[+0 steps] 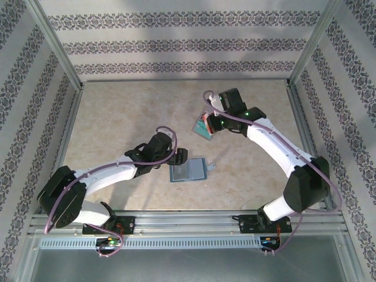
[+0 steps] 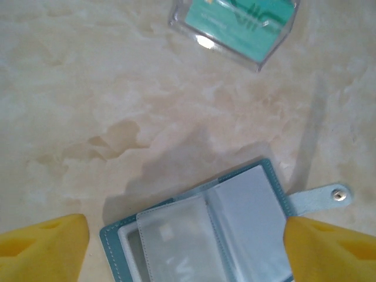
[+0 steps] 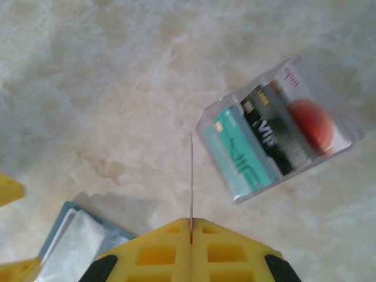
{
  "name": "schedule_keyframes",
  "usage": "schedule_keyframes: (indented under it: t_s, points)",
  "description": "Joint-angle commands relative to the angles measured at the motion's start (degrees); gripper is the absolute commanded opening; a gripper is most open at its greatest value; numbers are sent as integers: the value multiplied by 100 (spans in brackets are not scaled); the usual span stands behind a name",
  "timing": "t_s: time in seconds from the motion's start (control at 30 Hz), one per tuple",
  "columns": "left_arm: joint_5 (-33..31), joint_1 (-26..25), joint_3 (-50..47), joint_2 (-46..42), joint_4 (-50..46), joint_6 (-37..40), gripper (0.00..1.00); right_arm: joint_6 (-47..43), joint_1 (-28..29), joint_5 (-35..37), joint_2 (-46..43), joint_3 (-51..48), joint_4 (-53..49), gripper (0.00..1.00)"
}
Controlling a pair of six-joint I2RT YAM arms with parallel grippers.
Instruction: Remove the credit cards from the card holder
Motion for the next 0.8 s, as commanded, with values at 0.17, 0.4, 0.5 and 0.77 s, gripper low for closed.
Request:
schedule_keyframes:
  t_s: [0.17, 0.4, 0.5, 0.77]
  points:
    - [-734, 11, -346, -717, -366, 57, 99, -1729, -230, 329, 1063, 1233, -750, 0]
    - [-1103, 36, -514, -1034, -471, 83, 99, -2292, -284, 499, 1562, 1847, -1003, 0]
    - [-1210, 34, -553, -1118, -476, 83, 99, -2411, -309, 491, 1700, 2006, -1055, 0]
    - [-1673, 44, -821, -1480, -499, -58, 99, -2634, -324, 584, 2060, 2371, -1189, 0]
